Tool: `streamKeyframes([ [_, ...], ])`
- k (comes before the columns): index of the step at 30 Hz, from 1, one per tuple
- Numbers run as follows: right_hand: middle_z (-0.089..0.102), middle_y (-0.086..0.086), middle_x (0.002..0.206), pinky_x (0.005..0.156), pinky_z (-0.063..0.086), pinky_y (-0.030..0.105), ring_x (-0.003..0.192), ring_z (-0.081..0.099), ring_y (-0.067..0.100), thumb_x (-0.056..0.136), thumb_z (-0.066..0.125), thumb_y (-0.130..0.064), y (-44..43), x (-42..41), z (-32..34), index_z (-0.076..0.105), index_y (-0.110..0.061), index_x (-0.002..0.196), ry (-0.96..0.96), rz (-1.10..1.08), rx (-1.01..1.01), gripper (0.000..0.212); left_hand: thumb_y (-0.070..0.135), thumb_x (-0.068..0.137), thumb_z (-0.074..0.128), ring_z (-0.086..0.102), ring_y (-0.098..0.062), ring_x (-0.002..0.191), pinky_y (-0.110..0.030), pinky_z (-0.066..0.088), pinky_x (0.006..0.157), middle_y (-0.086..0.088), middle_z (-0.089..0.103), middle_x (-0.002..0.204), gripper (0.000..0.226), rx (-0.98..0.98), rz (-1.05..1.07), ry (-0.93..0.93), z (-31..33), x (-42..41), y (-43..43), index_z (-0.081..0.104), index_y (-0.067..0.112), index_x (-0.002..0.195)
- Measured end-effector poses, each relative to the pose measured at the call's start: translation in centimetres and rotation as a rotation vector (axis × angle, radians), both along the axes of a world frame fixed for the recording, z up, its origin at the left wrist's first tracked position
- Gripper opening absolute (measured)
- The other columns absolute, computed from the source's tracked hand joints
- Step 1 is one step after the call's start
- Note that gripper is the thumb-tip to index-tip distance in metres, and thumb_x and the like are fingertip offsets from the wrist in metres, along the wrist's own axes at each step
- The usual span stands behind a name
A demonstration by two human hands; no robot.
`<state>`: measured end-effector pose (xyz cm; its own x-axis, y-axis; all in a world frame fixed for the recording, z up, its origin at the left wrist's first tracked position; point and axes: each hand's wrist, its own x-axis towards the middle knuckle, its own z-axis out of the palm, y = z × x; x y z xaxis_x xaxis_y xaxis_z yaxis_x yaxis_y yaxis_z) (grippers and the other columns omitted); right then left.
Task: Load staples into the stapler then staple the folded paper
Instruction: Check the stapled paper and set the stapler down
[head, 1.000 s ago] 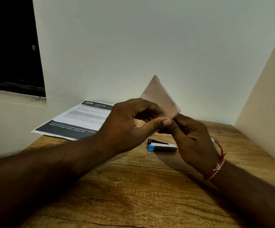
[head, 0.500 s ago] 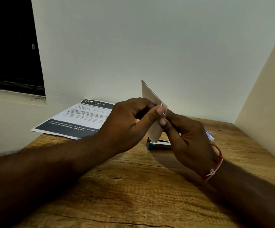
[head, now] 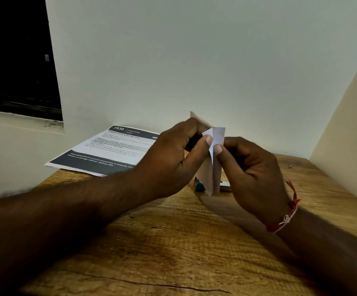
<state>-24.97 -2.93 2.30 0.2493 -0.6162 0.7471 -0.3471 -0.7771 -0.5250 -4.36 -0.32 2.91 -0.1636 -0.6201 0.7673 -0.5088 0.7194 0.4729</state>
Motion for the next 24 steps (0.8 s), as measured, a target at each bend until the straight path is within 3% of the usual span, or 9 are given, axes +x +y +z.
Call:
streamKeyframes([
  [5,0.080,-0.021,0.103,0.075,0.067,0.028,0.101,0.078,-0.002,0.103,0.069,-0.035,0.1,0.3,0.0,0.079,-0.032,0.110,0.003,-0.025,0.013,0.012,0.036,0.116,0.055,0.073,-0.025,0.092,-0.053,0.060,0.079,-0.002,0.074,0.095,0.028,0.047,-0.006,0.112,-0.3,0.2,-0.6,0.066,0.012,0.108],
  [9,0.077,-0.023,0.100,0.076,0.063,0.015,0.099,0.077,-0.004,0.103,0.066,-0.040,0.3,0.2,0.3,0.078,-0.027,0.111,0.032,-0.074,-0.065,0.020,0.039,0.100,0.084,0.077,-0.013,0.088,-0.031,0.065,0.078,0.006,0.076,0.091,0.023,0.096,-0.025,0.152,-0.4,-0.2,-0.5,0.072,0.019,0.101],
  [12,0.076,-0.024,0.099,0.077,0.059,0.011,0.097,0.075,-0.005,0.103,0.067,-0.042,0.4,0.4,0.4,0.078,-0.030,0.112,0.043,-0.099,-0.079,0.018,0.037,0.100,0.084,0.072,-0.006,0.078,-0.021,0.058,0.070,0.013,0.072,0.080,0.017,0.096,0.022,0.126,-0.3,-0.4,-0.5,0.071,0.029,0.092],
  [14,0.078,-0.022,0.102,0.077,0.062,0.013,0.097,0.077,-0.004,0.102,0.070,-0.044,0.3,0.5,0.5,0.079,-0.029,0.111,0.006,-0.097,-0.028,0.020,0.035,0.105,0.079,0.062,-0.002,0.067,-0.013,0.046,0.063,0.016,0.065,0.070,0.019,0.111,0.045,0.121,-0.3,-0.2,-0.7,0.073,0.026,0.090],
  [16,0.081,-0.016,0.102,0.076,0.066,0.021,0.095,0.079,0.001,0.102,0.075,-0.036,0.0,0.4,0.5,0.081,-0.025,0.109,-0.044,-0.088,0.035,0.014,0.036,0.106,0.077,0.065,-0.007,0.066,-0.024,0.051,0.060,0.014,0.070,0.071,0.022,0.141,0.047,0.150,-0.3,0.0,-0.9,0.077,0.020,0.091],
  [18,0.083,-0.010,0.102,0.076,0.068,0.029,0.094,0.080,0.006,0.103,0.076,-0.030,-0.3,0.3,0.5,0.081,-0.023,0.108,-0.074,-0.086,0.073,0.010,0.036,0.107,0.076,0.077,-0.016,0.080,-0.043,0.062,0.074,0.004,0.080,0.083,0.021,0.160,0.042,0.164,-0.4,0.1,-1.0,0.080,0.020,0.095],
  [20,0.083,-0.007,0.102,0.078,0.068,0.035,0.094,0.080,0.011,0.104,0.074,-0.031,-0.4,0.2,0.5,0.081,-0.022,0.107,-0.091,-0.071,0.123,0.012,0.034,0.108,0.075,0.080,-0.015,0.087,-0.042,0.064,0.081,0.002,0.082,0.088,0.020,0.171,0.036,0.160,-0.6,0.2,-1.1,0.080,0.018,0.097],
  [24,0.082,-0.001,0.098,0.082,0.068,0.043,0.091,0.079,0.018,0.101,0.068,-0.042,-0.2,0.4,0.6,0.079,-0.019,0.099,-0.153,0.018,0.243,0.026,0.032,0.112,0.069,0.077,-0.010,0.088,-0.040,0.065,0.082,0.002,0.080,0.091,0.023,0.188,-0.008,0.132,-0.8,0.3,-1.3,0.074,0.014,0.100],
])
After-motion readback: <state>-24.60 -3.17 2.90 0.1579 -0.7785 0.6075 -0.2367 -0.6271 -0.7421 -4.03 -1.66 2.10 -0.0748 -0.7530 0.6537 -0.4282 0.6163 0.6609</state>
